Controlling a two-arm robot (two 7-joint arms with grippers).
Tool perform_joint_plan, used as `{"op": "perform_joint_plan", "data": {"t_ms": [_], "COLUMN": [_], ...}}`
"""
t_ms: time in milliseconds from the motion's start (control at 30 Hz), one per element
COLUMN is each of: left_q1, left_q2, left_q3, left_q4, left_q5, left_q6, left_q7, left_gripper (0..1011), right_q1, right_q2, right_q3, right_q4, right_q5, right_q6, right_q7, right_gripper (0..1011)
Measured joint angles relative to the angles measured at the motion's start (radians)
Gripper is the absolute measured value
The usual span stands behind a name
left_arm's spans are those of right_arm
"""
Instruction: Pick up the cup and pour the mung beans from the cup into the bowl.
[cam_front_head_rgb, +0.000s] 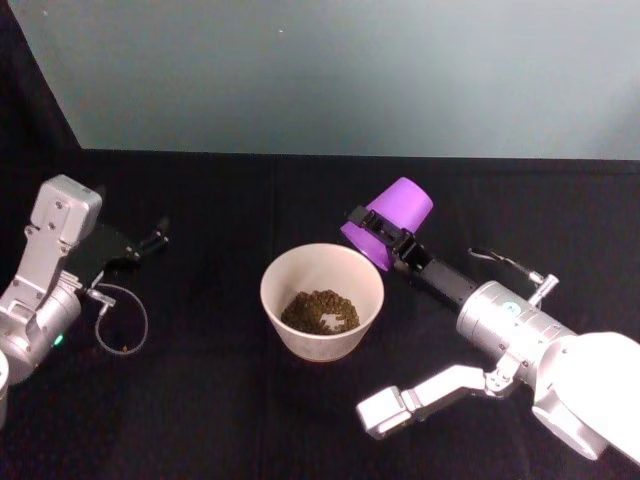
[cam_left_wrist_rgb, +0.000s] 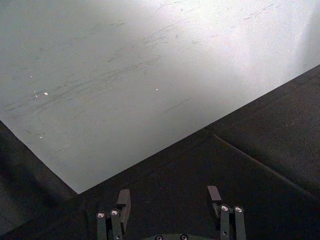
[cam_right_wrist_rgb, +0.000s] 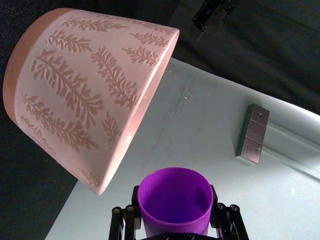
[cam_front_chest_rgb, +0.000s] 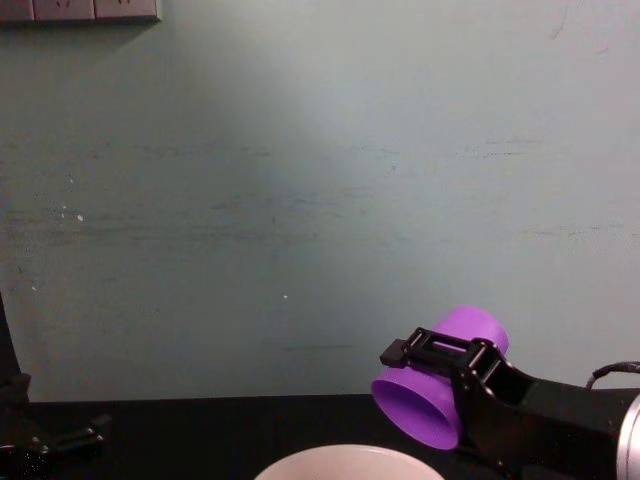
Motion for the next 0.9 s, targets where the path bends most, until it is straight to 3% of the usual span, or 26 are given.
{"op": "perform_joint_plan", "data": {"t_ms": [133, 300, 333, 500, 533, 600, 633, 700, 733, 767, 800, 833, 900], "left_q1": [0.000, 0.000, 0.000, 0.000, 0.000, 0.000, 0.000, 0.000, 0.000, 0.000, 0.000, 0.000, 0.000], "left_q2": [0.000, 0.000, 0.000, 0.000, 0.000, 0.000, 0.000, 0.000, 0.000, 0.000, 0.000, 0.000, 0.000], "left_q3": [0.000, 0.000, 0.000, 0.000, 0.000, 0.000, 0.000, 0.000, 0.000, 0.000, 0.000, 0.000, 0.000], "left_q4": [0.000, 0.000, 0.000, 0.000, 0.000, 0.000, 0.000, 0.000, 0.000, 0.000, 0.000, 0.000, 0.000], "left_q5": [0.000, 0.000, 0.000, 0.000, 0.000, 0.000, 0.000, 0.000, 0.000, 0.000, 0.000, 0.000, 0.000], "left_q6": [0.000, 0.000, 0.000, 0.000, 0.000, 0.000, 0.000, 0.000, 0.000, 0.000, 0.000, 0.000, 0.000], "left_q7": [0.000, 0.000, 0.000, 0.000, 0.000, 0.000, 0.000, 0.000, 0.000, 0.000, 0.000, 0.000, 0.000], "left_gripper": [1000, 1000, 1000, 1000, 1000, 1000, 1000, 1000, 1000, 1000, 1000, 1000, 1000], "right_q1": [-0.001, -0.017, -0.024, -0.045, -0.053, -0.061, -0.068, -0.077, -0.083, -0.086, -0.088, -0.088, -0.085], "right_q2": [0.001, 0.005, 0.006, 0.008, 0.008, 0.008, 0.006, 0.003, -0.001, -0.004, -0.010, -0.010, -0.028], "right_q3": [0.003, 0.038, 0.058, 0.121, 0.144, 0.172, 0.197, 0.226, 0.253, 0.266, 0.288, 0.288, 0.324], "right_q4": [-0.003, -0.017, -0.021, -0.025, -0.023, -0.021, -0.019, -0.015, -0.007, 0.000, 0.017, 0.017, 0.067], "right_q5": [0.016, 0.110, 0.158, 0.305, 0.368, 0.440, 0.512, 0.598, 0.687, 0.733, 0.820, 0.820, 0.991], "right_q6": [-0.001, -0.036, -0.056, -0.121, -0.149, -0.178, -0.201, -0.227, -0.251, -0.263, -0.290, -0.290, -0.347], "right_q7": [-0.001, -0.006, -0.007, -0.004, 0.003, 0.016, 0.033, 0.059, 0.093, 0.112, 0.147, 0.147, 0.226], "right_gripper": [746, 746, 746, 746, 746, 746, 746, 746, 746, 746, 746, 746, 746]}}
